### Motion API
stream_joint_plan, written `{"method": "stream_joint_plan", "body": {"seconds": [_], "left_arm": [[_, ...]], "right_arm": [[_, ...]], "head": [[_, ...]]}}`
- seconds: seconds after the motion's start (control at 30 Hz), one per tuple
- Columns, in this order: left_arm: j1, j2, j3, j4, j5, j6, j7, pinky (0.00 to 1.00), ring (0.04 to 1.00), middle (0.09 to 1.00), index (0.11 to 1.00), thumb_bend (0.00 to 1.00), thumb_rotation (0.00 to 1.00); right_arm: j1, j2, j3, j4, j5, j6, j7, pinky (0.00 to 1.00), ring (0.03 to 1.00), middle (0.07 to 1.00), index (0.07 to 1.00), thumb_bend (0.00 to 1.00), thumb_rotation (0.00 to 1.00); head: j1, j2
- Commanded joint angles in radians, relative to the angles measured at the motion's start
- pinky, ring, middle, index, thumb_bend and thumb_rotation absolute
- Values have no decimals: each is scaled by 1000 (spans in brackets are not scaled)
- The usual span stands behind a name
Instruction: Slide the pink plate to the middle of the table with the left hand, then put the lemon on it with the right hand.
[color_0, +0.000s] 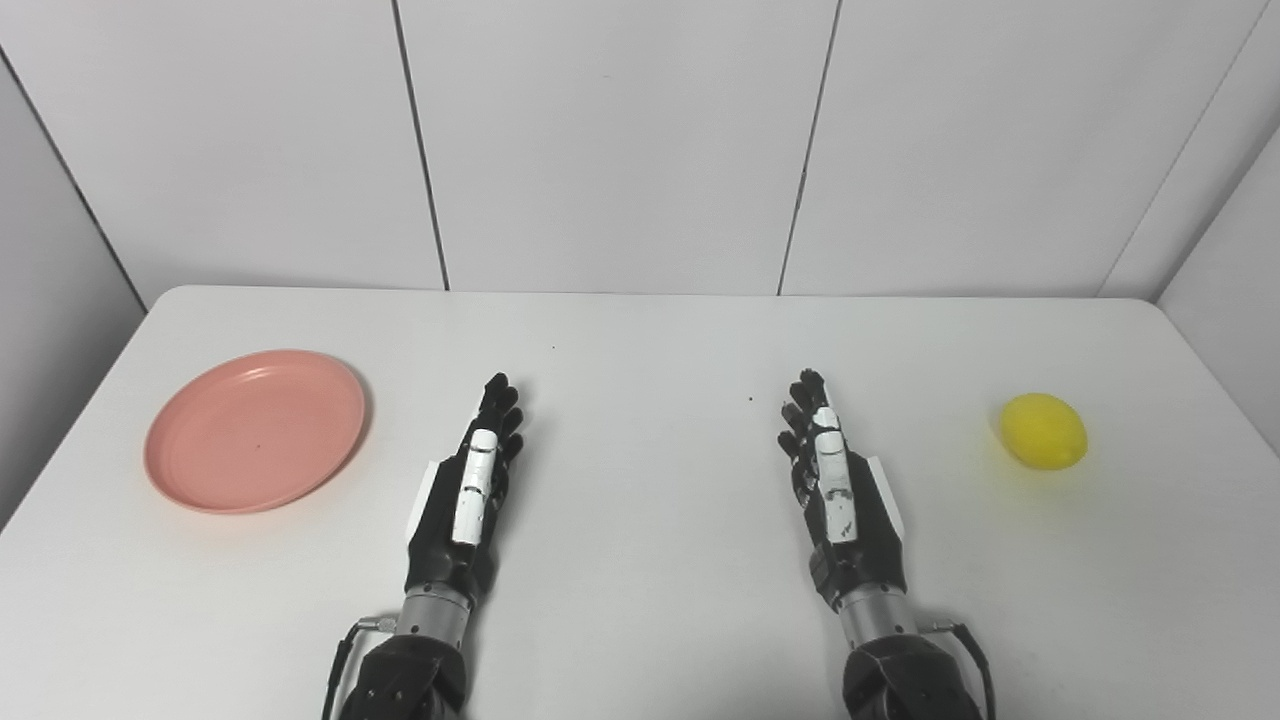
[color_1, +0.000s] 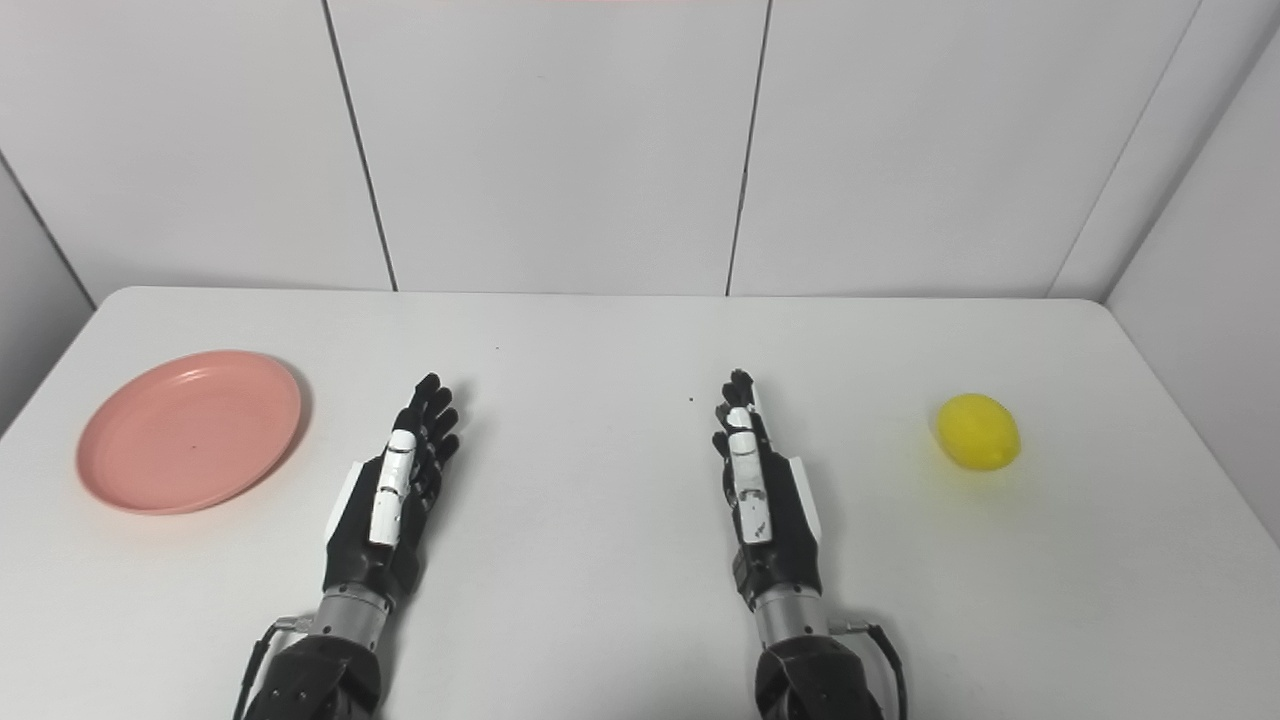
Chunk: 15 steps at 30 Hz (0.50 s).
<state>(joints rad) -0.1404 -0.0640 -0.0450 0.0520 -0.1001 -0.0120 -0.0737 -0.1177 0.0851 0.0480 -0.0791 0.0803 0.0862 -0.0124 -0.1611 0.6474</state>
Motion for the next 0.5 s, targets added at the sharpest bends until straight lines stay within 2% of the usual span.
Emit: {"method": "stream_joint_plan", "body": {"seconds": [0.0, 0.47], "left_arm": [[-19, -10, -2, 12, -10, -30, -8, 1000, 1000, 1000, 1000, 588, 1000], [-18, -10, -6, 15, -6, -32, -3, 1000, 1000, 1000, 1000, 596, 1000]], "right_arm": [[-21, -3, 3, -26, 0, 2, 14, 1000, 1000, 1000, 995, 692, 1000], [-30, -6, -1, -8, -2, -11, 12, 1000, 1000, 1000, 987, 698, 1000]], "head": [[0, -1], [0, -3]]}}
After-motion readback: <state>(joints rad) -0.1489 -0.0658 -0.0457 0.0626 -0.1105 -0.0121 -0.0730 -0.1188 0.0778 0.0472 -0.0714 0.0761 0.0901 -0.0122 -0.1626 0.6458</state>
